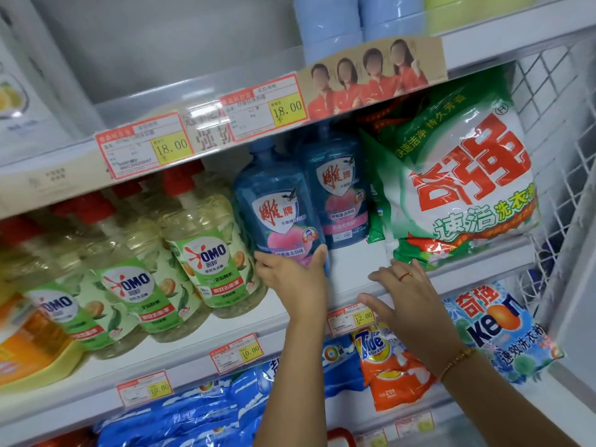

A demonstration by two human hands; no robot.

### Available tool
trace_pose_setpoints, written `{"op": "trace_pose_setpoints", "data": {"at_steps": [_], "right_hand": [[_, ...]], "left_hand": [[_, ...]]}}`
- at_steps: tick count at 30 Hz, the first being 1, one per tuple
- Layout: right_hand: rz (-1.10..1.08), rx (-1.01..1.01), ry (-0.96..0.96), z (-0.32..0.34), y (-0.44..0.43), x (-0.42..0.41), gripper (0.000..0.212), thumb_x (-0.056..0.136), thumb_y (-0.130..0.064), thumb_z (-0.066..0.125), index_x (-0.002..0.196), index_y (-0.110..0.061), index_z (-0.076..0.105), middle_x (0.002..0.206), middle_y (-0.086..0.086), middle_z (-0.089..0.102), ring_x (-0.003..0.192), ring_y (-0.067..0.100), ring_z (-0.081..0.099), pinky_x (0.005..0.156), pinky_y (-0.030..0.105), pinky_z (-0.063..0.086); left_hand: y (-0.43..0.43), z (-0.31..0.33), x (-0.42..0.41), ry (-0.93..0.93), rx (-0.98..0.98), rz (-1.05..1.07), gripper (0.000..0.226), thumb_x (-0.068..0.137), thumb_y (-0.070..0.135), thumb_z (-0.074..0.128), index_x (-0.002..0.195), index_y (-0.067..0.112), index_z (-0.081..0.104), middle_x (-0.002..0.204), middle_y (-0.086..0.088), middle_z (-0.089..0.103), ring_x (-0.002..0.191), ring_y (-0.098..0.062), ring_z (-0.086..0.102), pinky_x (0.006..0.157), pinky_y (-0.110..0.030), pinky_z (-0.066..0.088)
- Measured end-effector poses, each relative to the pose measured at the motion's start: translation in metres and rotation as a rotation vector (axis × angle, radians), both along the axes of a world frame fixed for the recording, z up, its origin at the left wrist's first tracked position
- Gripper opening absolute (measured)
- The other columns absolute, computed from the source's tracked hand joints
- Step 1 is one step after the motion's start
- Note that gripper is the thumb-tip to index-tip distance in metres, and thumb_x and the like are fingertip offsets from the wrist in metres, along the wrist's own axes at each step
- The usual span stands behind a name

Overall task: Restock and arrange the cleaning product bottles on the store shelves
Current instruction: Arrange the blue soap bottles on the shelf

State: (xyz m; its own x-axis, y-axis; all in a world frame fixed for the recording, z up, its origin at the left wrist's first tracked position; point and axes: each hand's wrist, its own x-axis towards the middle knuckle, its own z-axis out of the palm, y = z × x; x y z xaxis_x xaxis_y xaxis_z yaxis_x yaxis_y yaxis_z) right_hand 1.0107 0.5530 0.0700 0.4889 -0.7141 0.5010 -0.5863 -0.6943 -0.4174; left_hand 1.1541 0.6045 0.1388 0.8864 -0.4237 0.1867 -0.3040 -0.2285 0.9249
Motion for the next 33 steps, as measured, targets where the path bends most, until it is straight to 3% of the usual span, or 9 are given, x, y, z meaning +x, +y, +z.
{"op": "trace_pose_setpoints", "data": {"at_steps": [8,15,18,24,27,29,30,32,33], "right_hand": [[0.019,-0.021,0.005,0.0,0.0,-0.001,0.062,0.084,-0.065,0.029,0.111,-0.021,0.064,0.111,-0.003,0.061,0.124,0.021,0.047,0.112,0.031,0.012],[0.013,-0.013,0.026,-0.001,0.0,-0.001,0.062,0.086,-0.066,0.028,0.108,-0.021,0.064,0.109,-0.002,0.062,0.122,0.023,0.05,0.112,0.034,0.015],[0.022,-0.02,0.029,-0.001,0.0,-0.001,0.073,0.087,-0.072,0.017,0.109,-0.021,0.064,0.108,-0.002,0.062,0.121,0.023,0.051,0.112,0.035,0.016],[0.067,0.019,0.05,0.006,0.001,-0.006,0.064,0.085,-0.064,0.028,0.117,-0.019,0.062,0.116,0.001,0.06,0.127,0.023,0.044,0.115,0.032,0.009],[0.195,0.116,0.056,0.018,0.0,-0.02,0.056,0.085,-0.054,0.046,0.126,-0.018,0.058,0.128,0.006,0.057,0.132,0.026,0.04,0.114,0.026,0.011],[0.226,0.211,-0.062,0.031,0.007,-0.043,0.041,0.087,-0.036,0.057,0.122,-0.013,0.062,0.123,0.008,0.06,0.121,0.022,0.05,0.104,0.021,0.029],[0.185,0.224,-0.142,0.036,0.013,-0.059,0.033,0.087,-0.031,0.059,0.114,-0.012,0.066,0.113,0.008,0.065,0.109,0.02,0.056,0.097,0.022,0.039],[0.021,0.23,-0.2,0.038,0.029,-0.104,0.02,0.089,-0.027,0.061,0.086,-0.009,0.071,0.084,0.01,0.068,0.081,0.018,0.061,0.079,0.033,0.047],[-0.068,0.259,-0.182,0.033,0.039,-0.13,0.024,0.09,-0.026,0.063,0.073,-0.009,0.07,0.071,0.01,0.066,0.07,0.018,0.059,0.073,0.036,0.046]], "left_hand": [[-0.033,0.007,0.029,0.016,0.104,0.085,0.11,0.075,0.042,0.078,0.146,-0.007,0.01,0.144,-0.03,0.027,0.132,-0.043,0.033,0.111,-0.044,0.03],[-0.044,0.002,0.033,0.025,0.068,0.084,0.108,0.081,0.031,0.075,0.149,-0.004,-0.001,0.149,-0.029,0.015,0.137,-0.045,0.022,0.112,-0.044,0.022],[-0.044,0.001,0.036,0.01,0.101,0.079,0.107,0.082,0.033,0.074,0.149,-0.003,-0.001,0.149,-0.028,0.016,0.137,-0.045,0.022,0.112,-0.044,0.022],[-0.033,0.008,0.035,-0.023,0.21,0.042,0.104,0.084,0.031,0.073,0.149,-0.004,-0.001,0.149,-0.029,0.018,0.136,-0.044,0.026,0.111,-0.044,0.025],[-0.004,0.011,0.012,-0.139,0.243,-0.085,0.089,0.087,0.03,0.068,0.149,-0.002,0.012,0.146,-0.025,0.029,0.131,-0.038,0.037,0.106,-0.039,0.031],[0.025,-0.002,-0.016,-0.293,0.084,-0.279,0.055,0.089,0.031,0.063,0.135,0.005,0.047,0.129,-0.015,0.055,0.115,-0.025,0.054,0.098,-0.035,0.041],[0.043,-0.012,-0.033,-0.316,0.0,-0.378,0.035,0.089,0.034,0.059,0.112,0.009,0.064,0.106,-0.008,0.067,0.097,-0.017,0.061,0.088,-0.034,0.048],[0.077,-0.039,-0.069,-0.309,-0.005,-0.566,0.038,0.09,0.038,0.051,0.068,0.008,0.062,0.062,-0.004,0.061,0.06,-0.008,0.054,0.064,-0.028,0.045],[0.091,-0.056,-0.086,-0.297,0.051,-0.669,0.046,0.09,0.04,0.049,0.059,0.007,0.055,0.053,-0.006,0.055,0.052,-0.008,0.048,0.057,-0.025,0.039]]}}
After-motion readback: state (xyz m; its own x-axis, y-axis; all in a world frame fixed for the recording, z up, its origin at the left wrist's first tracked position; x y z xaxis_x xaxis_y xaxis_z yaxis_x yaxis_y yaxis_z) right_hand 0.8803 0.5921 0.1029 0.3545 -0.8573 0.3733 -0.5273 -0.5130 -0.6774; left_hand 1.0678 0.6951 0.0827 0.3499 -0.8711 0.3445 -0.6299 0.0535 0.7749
